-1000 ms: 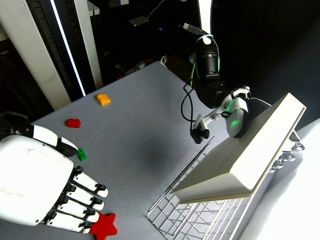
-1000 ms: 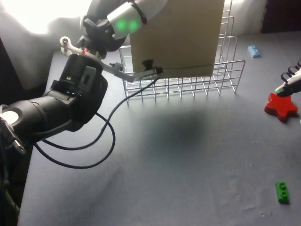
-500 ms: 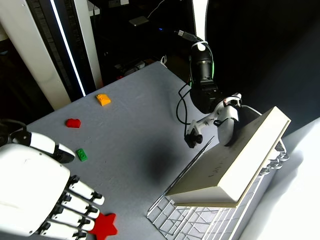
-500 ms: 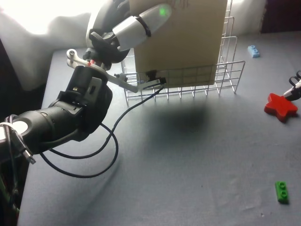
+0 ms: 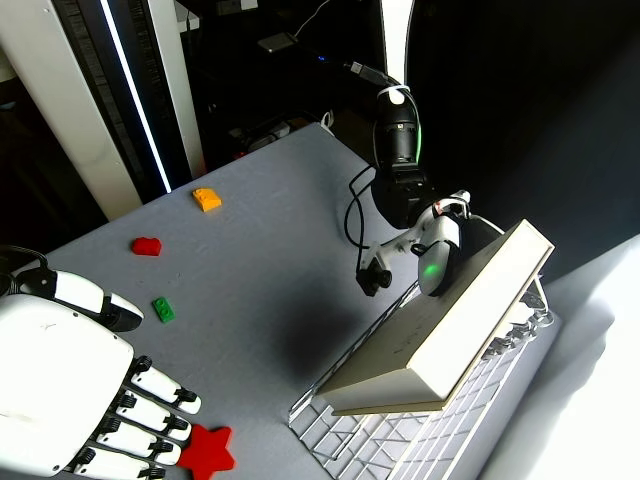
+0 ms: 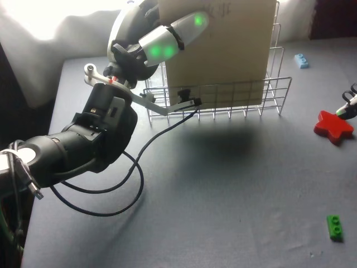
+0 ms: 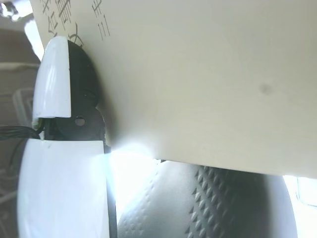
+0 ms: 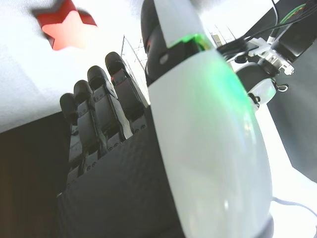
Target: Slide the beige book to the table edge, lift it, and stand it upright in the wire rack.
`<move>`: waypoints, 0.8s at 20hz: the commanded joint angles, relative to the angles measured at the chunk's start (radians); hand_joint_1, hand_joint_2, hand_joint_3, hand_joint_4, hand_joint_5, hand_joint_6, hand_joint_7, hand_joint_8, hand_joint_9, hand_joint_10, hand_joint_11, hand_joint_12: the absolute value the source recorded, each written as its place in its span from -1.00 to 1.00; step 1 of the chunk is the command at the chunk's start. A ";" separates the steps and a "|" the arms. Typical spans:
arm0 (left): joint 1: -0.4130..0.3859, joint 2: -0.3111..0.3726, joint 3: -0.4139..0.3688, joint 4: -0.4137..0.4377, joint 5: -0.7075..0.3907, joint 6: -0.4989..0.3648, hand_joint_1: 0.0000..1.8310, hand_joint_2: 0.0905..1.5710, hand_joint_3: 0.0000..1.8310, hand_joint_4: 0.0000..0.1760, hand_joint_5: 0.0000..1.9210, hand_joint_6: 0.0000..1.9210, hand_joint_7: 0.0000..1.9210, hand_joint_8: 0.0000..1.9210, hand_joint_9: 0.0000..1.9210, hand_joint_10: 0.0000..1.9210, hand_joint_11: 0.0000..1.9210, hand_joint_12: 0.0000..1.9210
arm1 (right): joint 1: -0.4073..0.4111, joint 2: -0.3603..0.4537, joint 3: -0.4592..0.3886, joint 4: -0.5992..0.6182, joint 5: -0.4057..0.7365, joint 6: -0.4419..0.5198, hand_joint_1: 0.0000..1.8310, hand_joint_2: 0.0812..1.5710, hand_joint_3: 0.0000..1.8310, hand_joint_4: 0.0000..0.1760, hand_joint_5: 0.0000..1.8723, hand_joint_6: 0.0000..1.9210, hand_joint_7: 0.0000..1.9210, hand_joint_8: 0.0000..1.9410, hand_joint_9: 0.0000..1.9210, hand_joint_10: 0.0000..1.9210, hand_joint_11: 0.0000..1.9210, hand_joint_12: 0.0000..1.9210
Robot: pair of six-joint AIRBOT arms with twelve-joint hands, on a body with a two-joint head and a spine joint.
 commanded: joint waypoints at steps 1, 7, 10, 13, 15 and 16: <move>0.000 0.004 -0.003 -0.005 -0.123 -0.024 0.50 0.51 -1.00 -1.00 -0.15 0.22 -0.32 0.45 -0.21 0.54 -0.07 0.50 | 0.006 0.009 0.001 -0.009 -0.068 -0.001 -0.78 0.50 -1.00 -1.00 -0.78 -1.00 -0.79 -1.00 -0.79 -1.00 -1.00 -0.42; 0.008 0.010 -0.024 -0.006 -0.123 -0.024 0.50 0.49 -1.00 -1.00 -0.14 0.19 -0.28 0.42 -0.19 0.50 -0.11 0.50 | 0.007 0.013 0.003 -0.009 -0.068 -0.010 -0.81 0.52 -1.00 -1.00 -0.79 -1.00 -0.79 -1.00 -0.79 -1.00 -1.00 -0.40; 0.007 0.013 -0.021 -0.009 -0.124 -0.024 0.60 0.46 -1.00 -1.00 -0.15 0.12 -0.25 0.38 -0.20 0.44 -0.07 0.52 | 0.007 0.013 0.004 -0.009 -0.068 -0.011 -0.81 0.52 -1.00 -1.00 -0.80 -1.00 -0.80 -1.00 -0.80 -1.00 -1.00 -0.43; 0.008 0.014 -0.019 -0.037 -0.131 -0.018 0.50 0.50 -1.00 -1.00 -0.18 0.21 -0.26 0.43 -0.18 0.50 -0.10 0.46 | 0.007 0.013 0.004 -0.009 -0.068 -0.015 -0.82 0.52 -1.00 -1.00 -0.78 -1.00 -0.78 -1.00 -0.78 -0.99 -1.00 -0.40; 0.009 0.016 -0.016 -0.038 -0.131 -0.018 0.47 0.52 -1.00 -1.00 -0.15 0.20 -0.29 0.48 -0.21 0.55 -0.17 0.44 | 0.007 0.013 0.004 -0.009 -0.069 -0.017 -0.82 0.52 -1.00 -1.00 -0.77 -0.99 -0.77 -1.00 -0.78 -1.00 -1.00 -0.37; 0.009 0.017 -0.015 -0.038 -0.131 -0.018 0.47 0.52 -1.00 -1.00 -0.15 0.20 -0.30 0.48 -0.21 0.55 -0.18 0.45 | 0.007 0.013 0.004 -0.009 -0.069 -0.018 -0.82 0.52 -1.00 -1.00 -0.77 -0.99 -0.77 -1.00 -0.78 -1.00 -1.00 -0.37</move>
